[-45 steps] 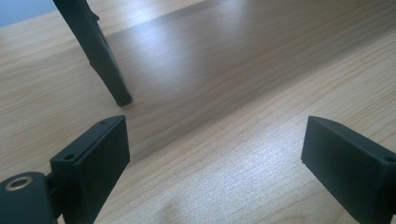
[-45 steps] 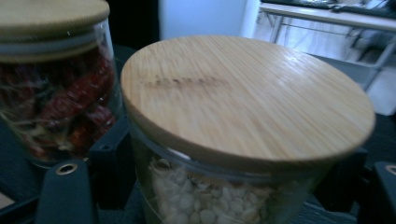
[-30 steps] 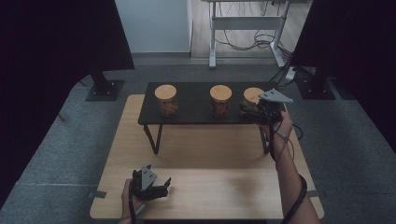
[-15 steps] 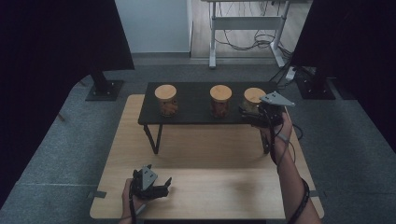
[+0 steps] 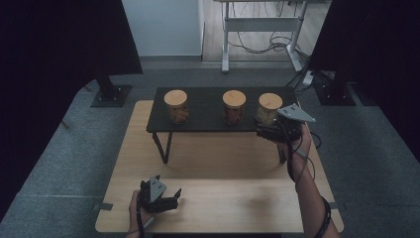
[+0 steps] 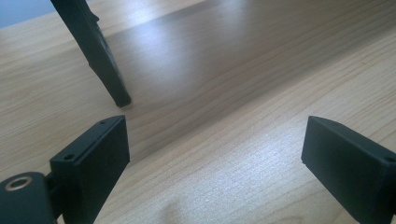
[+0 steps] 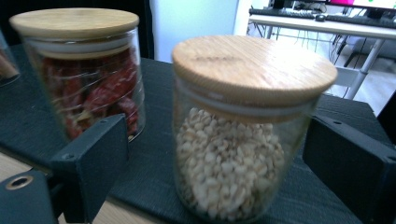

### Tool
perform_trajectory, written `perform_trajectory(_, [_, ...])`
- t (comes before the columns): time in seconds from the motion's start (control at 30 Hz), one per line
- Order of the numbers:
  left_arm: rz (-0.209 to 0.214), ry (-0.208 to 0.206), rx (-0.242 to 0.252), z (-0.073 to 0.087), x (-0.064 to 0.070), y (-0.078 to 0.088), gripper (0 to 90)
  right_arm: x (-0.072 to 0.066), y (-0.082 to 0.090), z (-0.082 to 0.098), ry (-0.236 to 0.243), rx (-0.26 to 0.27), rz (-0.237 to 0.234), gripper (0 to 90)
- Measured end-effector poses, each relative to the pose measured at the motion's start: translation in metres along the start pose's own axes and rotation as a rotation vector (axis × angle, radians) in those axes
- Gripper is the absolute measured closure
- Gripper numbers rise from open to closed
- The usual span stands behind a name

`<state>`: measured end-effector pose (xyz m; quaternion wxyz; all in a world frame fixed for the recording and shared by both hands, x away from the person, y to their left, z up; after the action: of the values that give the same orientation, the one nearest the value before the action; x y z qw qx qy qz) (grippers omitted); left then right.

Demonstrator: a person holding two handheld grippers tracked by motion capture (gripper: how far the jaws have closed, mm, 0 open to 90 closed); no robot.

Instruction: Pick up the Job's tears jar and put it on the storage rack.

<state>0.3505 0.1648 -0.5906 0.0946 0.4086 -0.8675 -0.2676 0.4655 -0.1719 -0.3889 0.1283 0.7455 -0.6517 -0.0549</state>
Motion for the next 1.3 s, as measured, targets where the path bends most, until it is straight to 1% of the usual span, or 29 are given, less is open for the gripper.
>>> perform_trajectory(0.07, [0.002,-0.003,-0.002,0.000,0.001,0.000,7.3,-0.001,0.005,0.002,0.016,0.006,0.004,7.1])
perform_trajectory(0.13, [0.003,-0.006,-0.003,0.000,0.002,-0.001,7.3,-0.005,0.012,0.003,0.027,0.010,-0.015,7.1])
perform_trajectory(0.27, [0.004,-0.011,-0.006,0.001,0.003,-0.001,7.3,-0.011,0.024,0.008,0.061,0.025,-0.024,7.1])
perform_trajectory(0.4, [0.002,-0.013,-0.007,0.000,0.004,-0.001,7.3,-0.016,0.033,0.017,0.085,0.024,-0.043,7.1])
perform_trajectory(0.57, [0.001,-0.011,-0.005,0.000,0.003,0.000,7.3,-0.016,0.045,0.033,0.072,0.036,-0.051,7.3])
perform_trajectory(0.8, [-0.001,-0.012,-0.005,0.000,0.003,0.001,7.3,-0.017,0.062,0.061,0.036,0.050,-0.072,7.6])
perform_trajectory(0.93, [-0.003,-0.008,-0.003,0.000,0.002,0.001,7.3,-0.021,0.074,0.081,0.029,0.054,-0.091,7.6])
perform_trajectory(0.97, [-0.002,-0.008,-0.004,0.001,0.002,0.001,7.3,-0.023,0.077,0.089,0.026,0.051,-0.096,7.6])
perform_trajectory(1.1, [-0.002,-0.009,-0.004,0.001,0.002,0.001,7.3,-0.026,0.081,0.107,0.013,0.034,-0.103,7.7])
perform_trajectory(1.17, [-0.002,-0.010,-0.005,0.001,0.002,0.001,7.3,-0.029,0.082,0.120,0.010,0.016,-0.112,7.6])
perform_trajectory(1.3, [-0.002,-0.011,-0.006,0.001,0.003,0.001,7.3,-0.035,0.081,0.139,0.007,-0.014,-0.125,7.7])
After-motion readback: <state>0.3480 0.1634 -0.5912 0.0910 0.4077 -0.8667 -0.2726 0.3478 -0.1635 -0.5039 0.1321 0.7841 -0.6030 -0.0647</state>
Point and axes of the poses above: each handheld gripper's, and its own axes: y roughly backward along the jaws, z roughly out of its underside, x roughly to its right, the point moved 10 cm from there along -y, roughly forward along the jaws, and after that the axes turned 12 degrees about z, right-handed, at the moved point
